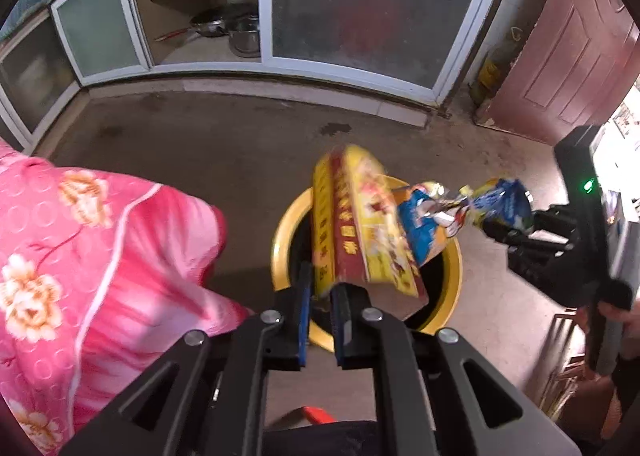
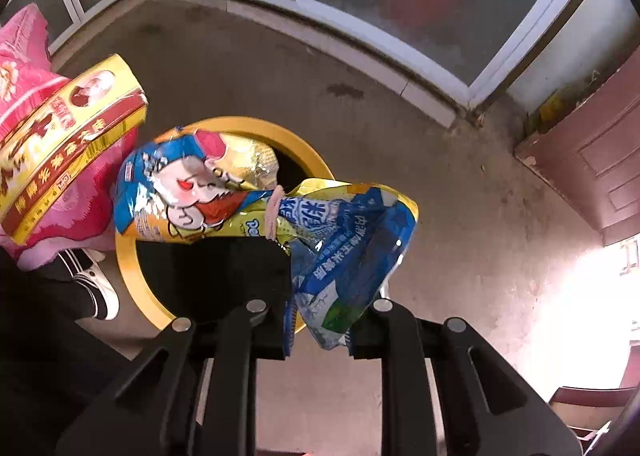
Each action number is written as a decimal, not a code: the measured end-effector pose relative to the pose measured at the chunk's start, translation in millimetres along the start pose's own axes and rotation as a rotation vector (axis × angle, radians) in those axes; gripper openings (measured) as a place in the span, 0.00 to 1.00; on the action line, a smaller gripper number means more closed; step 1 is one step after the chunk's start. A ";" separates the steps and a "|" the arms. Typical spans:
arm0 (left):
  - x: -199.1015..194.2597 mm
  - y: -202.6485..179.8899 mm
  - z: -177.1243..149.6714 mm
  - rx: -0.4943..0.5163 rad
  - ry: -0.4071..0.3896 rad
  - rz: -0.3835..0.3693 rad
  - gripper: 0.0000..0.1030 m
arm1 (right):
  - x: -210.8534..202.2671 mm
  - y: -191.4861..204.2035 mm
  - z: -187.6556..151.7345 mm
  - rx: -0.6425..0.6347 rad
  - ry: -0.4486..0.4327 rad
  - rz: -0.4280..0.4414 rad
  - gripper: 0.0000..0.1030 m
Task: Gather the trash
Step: 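Carry the box and bags to the yellow bin and release both, then move both tools back over the pink table, then grasp the white paper cup with the left tool while the right tool grasps silver foil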
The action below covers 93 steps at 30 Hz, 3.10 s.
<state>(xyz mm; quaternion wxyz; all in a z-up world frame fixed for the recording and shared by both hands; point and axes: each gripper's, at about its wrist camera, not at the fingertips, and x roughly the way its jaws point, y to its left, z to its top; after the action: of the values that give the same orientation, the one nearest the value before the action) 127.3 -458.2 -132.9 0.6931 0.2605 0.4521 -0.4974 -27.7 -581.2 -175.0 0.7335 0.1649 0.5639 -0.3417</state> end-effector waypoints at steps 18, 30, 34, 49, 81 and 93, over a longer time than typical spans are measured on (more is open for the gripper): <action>-127.1 38.5 -26.9 -0.173 -0.297 0.016 0.78 | -87.6 -23.7 2.3 0.080 -0.331 0.025 0.53; -322.0 159.9 -201.2 -0.483 -0.550 0.395 0.92 | -202.3 150.0 37.8 -0.316 -0.579 0.546 0.61; -370.0 197.1 -261.0 -0.603 -0.581 0.569 0.92 | -227.7 232.2 38.9 -0.464 -0.591 0.665 0.61; -386.8 324.7 -352.8 -0.855 -0.462 0.727 0.92 | -268.1 457.5 8.2 -0.923 -0.541 0.808 0.61; -339.4 441.5 -354.5 -1.020 -0.322 0.601 0.92 | -254.6 565.1 7.3 -1.131 -0.364 0.841 0.64; -347.0 437.1 -349.9 -1.009 -0.359 0.574 0.04 | -244.9 553.3 8.5 -1.063 -0.278 0.857 0.11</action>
<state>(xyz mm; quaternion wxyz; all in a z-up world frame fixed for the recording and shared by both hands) 369.5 144.6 -23.7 0.9029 -0.0766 0.4199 -0.0512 326.7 -115.3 -21.5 0.8503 -0.0535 0.4409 0.2824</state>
